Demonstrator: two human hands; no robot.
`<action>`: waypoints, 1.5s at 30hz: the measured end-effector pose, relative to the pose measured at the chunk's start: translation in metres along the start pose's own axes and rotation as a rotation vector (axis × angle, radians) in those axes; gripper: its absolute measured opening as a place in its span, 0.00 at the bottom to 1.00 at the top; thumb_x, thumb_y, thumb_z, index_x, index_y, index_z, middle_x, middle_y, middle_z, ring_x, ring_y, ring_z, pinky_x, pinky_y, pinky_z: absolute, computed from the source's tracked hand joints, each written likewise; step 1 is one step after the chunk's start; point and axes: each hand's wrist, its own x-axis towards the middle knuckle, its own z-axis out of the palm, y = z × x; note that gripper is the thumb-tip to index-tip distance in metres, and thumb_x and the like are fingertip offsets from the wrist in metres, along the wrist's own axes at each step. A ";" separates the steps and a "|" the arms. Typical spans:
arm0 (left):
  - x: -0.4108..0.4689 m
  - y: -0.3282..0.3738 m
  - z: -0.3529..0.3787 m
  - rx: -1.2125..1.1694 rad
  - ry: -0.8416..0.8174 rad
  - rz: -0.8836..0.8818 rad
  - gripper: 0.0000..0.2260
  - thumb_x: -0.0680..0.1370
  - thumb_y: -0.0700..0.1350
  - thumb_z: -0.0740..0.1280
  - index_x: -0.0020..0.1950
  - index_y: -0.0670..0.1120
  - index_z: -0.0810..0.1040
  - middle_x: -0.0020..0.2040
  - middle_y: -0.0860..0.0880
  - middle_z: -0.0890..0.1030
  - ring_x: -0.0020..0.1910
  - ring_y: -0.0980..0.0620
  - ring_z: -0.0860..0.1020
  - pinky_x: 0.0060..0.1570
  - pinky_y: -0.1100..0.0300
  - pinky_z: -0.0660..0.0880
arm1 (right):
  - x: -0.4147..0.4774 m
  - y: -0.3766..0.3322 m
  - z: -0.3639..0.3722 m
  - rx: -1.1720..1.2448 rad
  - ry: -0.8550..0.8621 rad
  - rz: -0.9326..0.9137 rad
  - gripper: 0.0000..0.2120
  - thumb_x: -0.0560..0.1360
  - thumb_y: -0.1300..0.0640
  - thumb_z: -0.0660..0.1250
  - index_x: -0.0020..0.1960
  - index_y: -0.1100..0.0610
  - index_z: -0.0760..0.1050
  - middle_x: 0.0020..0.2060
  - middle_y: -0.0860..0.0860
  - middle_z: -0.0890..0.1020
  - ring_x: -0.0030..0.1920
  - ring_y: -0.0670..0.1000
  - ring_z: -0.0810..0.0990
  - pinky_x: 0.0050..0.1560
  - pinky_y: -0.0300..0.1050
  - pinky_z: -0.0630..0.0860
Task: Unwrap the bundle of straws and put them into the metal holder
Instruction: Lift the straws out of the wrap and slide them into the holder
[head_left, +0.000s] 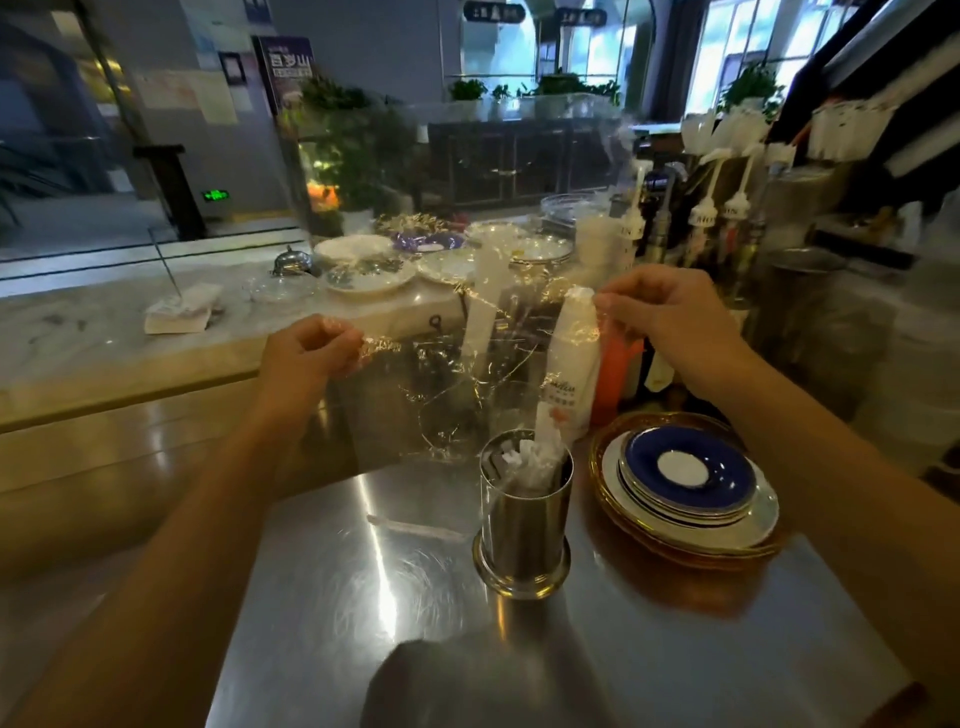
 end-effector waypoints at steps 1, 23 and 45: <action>-0.001 -0.003 -0.001 -0.023 -0.005 -0.024 0.05 0.75 0.42 0.66 0.41 0.48 0.79 0.39 0.49 0.80 0.41 0.52 0.78 0.48 0.57 0.75 | 0.000 0.000 0.002 -0.017 -0.007 -0.003 0.06 0.72 0.62 0.67 0.40 0.52 0.78 0.28 0.42 0.81 0.28 0.39 0.76 0.28 0.30 0.73; -0.008 0.010 0.010 -0.119 0.056 0.010 0.06 0.76 0.41 0.65 0.41 0.49 0.79 0.38 0.52 0.81 0.37 0.58 0.80 0.38 0.66 0.76 | 0.008 0.020 0.015 -0.010 -0.037 0.026 0.06 0.71 0.61 0.68 0.40 0.51 0.78 0.37 0.47 0.81 0.36 0.39 0.78 0.38 0.31 0.75; -0.039 0.006 -0.009 -0.147 0.176 -0.028 0.06 0.77 0.43 0.64 0.41 0.46 0.77 0.28 0.54 0.79 0.27 0.59 0.76 0.29 0.66 0.76 | -0.012 0.032 0.041 0.146 0.084 0.096 0.05 0.69 0.58 0.70 0.41 0.52 0.74 0.31 0.50 0.78 0.24 0.44 0.76 0.26 0.40 0.75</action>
